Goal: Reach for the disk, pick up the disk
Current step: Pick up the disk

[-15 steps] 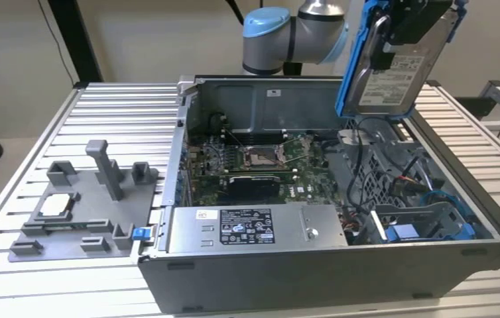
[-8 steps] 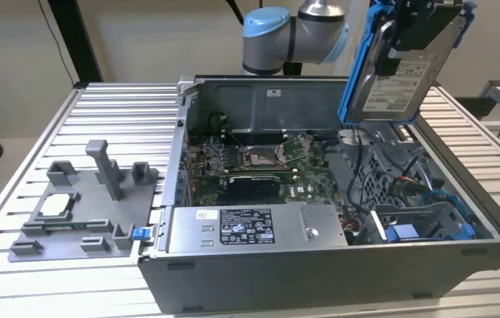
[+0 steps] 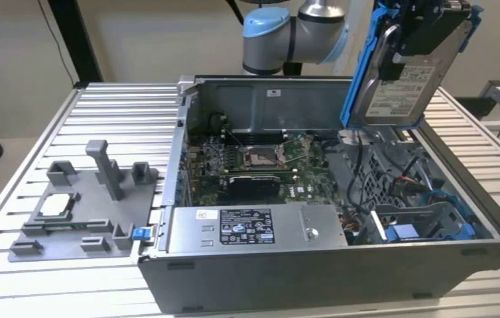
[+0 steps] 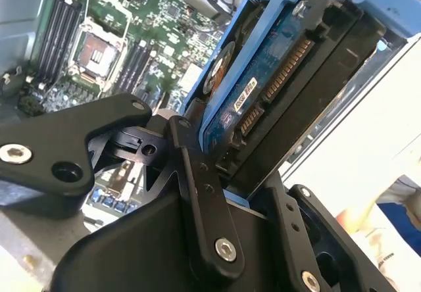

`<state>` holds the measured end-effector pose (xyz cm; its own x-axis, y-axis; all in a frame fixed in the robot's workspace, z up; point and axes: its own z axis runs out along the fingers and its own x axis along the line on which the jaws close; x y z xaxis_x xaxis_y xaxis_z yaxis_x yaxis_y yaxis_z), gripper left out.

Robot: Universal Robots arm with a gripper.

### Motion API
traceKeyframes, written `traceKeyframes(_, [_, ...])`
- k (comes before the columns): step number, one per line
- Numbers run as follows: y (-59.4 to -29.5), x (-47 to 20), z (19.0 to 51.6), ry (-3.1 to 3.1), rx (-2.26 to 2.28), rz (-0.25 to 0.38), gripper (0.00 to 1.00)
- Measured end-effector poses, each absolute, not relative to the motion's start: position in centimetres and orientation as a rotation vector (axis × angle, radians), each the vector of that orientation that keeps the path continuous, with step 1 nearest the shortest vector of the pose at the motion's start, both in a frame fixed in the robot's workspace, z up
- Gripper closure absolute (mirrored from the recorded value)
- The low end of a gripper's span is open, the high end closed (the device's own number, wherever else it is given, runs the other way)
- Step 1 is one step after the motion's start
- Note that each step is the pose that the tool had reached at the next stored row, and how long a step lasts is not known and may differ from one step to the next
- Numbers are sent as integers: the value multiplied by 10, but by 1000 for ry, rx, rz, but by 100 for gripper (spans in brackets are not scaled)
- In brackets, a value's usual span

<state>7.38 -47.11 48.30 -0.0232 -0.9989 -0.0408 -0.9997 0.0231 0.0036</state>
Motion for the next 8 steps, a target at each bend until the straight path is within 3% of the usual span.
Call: traceKeyframes(8, [-482,74,483,2228,-2177,48,100])
